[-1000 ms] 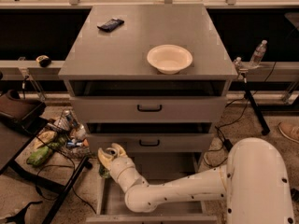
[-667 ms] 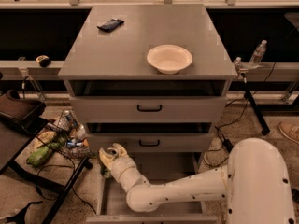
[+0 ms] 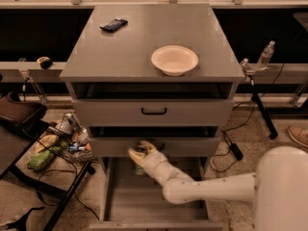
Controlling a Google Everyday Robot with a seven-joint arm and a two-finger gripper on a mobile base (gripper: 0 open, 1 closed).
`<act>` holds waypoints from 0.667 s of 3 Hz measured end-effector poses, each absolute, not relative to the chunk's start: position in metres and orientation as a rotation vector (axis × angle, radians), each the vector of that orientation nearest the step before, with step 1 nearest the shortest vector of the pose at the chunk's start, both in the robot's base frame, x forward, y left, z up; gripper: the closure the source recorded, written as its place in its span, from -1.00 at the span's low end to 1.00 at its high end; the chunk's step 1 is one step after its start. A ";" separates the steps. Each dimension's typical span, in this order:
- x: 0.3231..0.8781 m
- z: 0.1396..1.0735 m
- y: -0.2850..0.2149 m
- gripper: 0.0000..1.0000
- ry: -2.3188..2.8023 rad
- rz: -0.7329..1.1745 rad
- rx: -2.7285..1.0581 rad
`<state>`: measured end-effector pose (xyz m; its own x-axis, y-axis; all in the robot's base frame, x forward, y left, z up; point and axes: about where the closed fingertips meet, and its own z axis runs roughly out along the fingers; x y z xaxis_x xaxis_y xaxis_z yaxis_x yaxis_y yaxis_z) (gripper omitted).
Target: Place green can into bottom drawer
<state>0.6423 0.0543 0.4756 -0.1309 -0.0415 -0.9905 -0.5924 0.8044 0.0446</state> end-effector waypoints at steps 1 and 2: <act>0.649 0.452 0.009 1.00 1.725 0.514 -0.596; 0.641 0.451 0.019 1.00 1.726 0.564 -0.621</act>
Offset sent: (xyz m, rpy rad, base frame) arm 0.0063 -0.0396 -0.0197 -0.0624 0.0520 0.0444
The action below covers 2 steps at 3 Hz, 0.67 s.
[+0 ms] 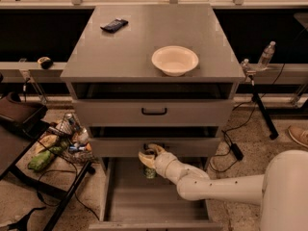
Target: Place green can into bottom drawer
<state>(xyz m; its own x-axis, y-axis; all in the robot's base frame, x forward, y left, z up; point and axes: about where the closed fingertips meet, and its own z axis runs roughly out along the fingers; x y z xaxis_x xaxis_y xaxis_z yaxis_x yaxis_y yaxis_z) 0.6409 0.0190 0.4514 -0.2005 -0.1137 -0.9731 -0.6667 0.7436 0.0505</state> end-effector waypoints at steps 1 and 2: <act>0.641 0.451 0.019 1.00 1.725 0.564 -0.622; 0.641 0.453 0.031 1.00 1.710 0.560 -0.673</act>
Offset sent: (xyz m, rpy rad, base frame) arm -0.0015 0.0219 0.0014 -0.0600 -0.0388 0.0726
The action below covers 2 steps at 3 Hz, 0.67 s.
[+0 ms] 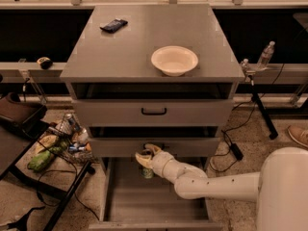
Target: Place green can into bottom drawer
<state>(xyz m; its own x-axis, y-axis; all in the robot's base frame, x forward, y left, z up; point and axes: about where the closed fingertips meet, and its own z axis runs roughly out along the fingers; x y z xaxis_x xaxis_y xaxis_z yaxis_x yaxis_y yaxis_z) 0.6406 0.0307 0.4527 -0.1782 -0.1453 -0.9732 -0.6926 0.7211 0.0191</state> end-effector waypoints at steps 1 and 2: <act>0.631 0.434 0.035 1.00 1.724 0.579 -0.702; 0.632 0.441 0.035 1.00 1.724 0.579 -0.702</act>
Offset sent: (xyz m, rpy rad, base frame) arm -0.0824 -0.0042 -0.1577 -0.1463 0.0004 0.4089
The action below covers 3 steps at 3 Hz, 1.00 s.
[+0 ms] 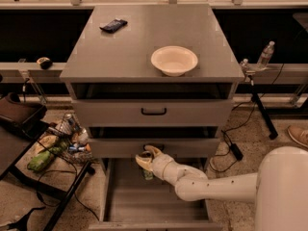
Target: Place green can into bottom drawer
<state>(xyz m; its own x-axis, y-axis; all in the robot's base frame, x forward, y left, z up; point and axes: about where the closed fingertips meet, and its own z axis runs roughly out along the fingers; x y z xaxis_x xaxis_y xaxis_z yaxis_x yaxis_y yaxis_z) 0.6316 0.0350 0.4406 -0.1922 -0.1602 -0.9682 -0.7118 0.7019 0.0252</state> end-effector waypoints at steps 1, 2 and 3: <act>0.631 0.445 0.035 1.00 1.725 0.579 -0.702; 0.626 0.440 0.032 1.00 1.735 0.589 -0.698; 0.626 0.444 0.032 1.00 1.735 0.588 -0.698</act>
Offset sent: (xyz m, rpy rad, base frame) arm -0.1358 0.0207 -0.1161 -0.0699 -0.1343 0.4959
